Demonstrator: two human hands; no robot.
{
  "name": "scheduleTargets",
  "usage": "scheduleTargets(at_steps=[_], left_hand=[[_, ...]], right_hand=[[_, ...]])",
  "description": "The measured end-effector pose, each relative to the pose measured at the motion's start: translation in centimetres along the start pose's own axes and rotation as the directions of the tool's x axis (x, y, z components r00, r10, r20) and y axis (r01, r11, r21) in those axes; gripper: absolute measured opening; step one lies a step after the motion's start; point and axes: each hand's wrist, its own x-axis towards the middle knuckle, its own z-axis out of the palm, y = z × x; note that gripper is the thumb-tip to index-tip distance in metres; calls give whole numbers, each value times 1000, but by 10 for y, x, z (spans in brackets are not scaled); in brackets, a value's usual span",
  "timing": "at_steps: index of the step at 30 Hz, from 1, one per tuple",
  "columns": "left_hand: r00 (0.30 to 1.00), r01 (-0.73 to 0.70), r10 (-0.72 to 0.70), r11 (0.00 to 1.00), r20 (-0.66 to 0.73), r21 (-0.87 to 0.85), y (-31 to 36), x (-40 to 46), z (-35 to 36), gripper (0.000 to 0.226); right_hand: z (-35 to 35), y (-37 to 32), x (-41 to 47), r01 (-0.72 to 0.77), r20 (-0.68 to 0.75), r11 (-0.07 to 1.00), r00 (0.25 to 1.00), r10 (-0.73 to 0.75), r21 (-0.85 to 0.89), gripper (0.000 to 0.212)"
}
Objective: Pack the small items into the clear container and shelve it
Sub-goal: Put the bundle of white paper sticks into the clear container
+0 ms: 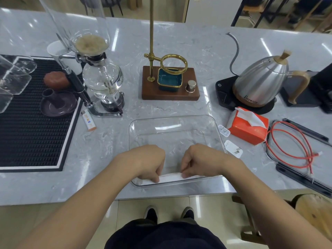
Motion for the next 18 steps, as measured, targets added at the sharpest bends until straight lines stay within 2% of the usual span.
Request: scheduleTargets(at_steps=[5, 8, 18], left_hand=[[999, 43, -43, 999, -15, 11, 6, 2, 5, 36], [998, 58, -58, 998, -17, 23, 9, 2, 8, 16], [989, 122, -118, 991, -87, 47, 12, 4, 14, 21]], right_hand=[[4, -5, 6, -9, 27, 996, 1000, 11, -85, 15], [6, -11, 7, 0, 43, 988, 999, 7, -157, 18], [7, -15, 6, -16, 41, 986, 999, 23, -165, 18]])
